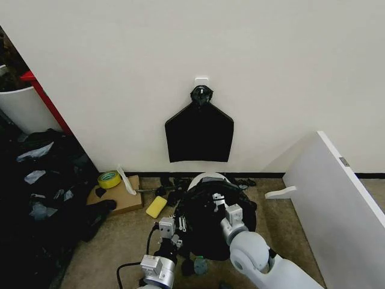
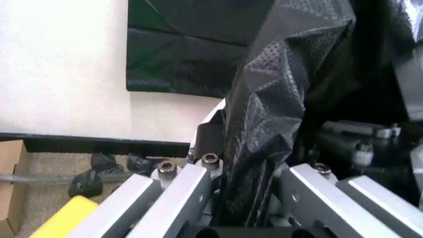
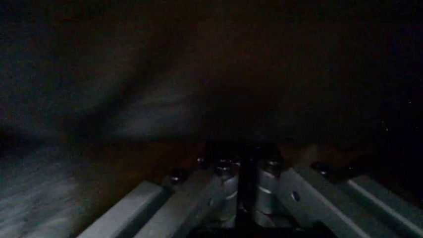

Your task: Place the garbage bag over the trash bin.

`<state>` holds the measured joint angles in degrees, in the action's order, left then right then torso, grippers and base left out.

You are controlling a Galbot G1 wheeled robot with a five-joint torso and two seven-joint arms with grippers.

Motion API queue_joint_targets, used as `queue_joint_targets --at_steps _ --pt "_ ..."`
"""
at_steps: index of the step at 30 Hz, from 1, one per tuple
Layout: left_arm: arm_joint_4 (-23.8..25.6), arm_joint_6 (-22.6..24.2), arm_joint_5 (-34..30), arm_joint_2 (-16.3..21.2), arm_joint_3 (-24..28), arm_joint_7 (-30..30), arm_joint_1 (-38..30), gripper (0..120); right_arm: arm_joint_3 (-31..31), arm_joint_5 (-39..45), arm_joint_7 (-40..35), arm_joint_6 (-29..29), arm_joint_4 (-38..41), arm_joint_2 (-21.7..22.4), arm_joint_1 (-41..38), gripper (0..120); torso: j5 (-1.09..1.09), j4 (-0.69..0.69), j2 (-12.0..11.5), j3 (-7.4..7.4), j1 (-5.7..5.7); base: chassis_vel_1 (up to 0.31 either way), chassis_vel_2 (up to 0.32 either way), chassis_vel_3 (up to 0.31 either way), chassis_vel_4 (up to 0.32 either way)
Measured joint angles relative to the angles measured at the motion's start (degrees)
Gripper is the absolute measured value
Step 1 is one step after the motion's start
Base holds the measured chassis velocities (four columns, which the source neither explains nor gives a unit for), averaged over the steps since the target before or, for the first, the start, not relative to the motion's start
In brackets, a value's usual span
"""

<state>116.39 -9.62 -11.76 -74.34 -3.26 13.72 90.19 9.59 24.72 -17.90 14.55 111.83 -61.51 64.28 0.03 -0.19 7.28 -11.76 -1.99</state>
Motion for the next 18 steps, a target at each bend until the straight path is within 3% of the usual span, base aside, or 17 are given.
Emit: queue_joint_targets --at_steps 8,12,18 --pt "0.4 0.0 0.1 0.0 0.3 -0.1 0.3 1 -0.1 7.2 -8.4 8.5 -2.4 -3.1 -2.7 0 0.00 0.01 0.0 0.00 0.00 0.000 0.000 0.000 0.000" --pt "0.7 0.0 0.1 0.1 0.1 -0.1 0.5 1 -0.8 7.6 -11.7 13.2 -2.9 -3.1 -3.0 0 0.00 0.01 0.0 0.00 0.00 0.000 0.000 0.000 0.000" --pt "0.3 0.0 -1.2 -0.1 -1.1 -0.4 -0.5 1 -0.9 3.4 -12.3 14.6 -1.1 -1.7 -1.7 0 -0.01 0.01 0.0 0.00 0.00 0.000 0.000 0.000 0.000"
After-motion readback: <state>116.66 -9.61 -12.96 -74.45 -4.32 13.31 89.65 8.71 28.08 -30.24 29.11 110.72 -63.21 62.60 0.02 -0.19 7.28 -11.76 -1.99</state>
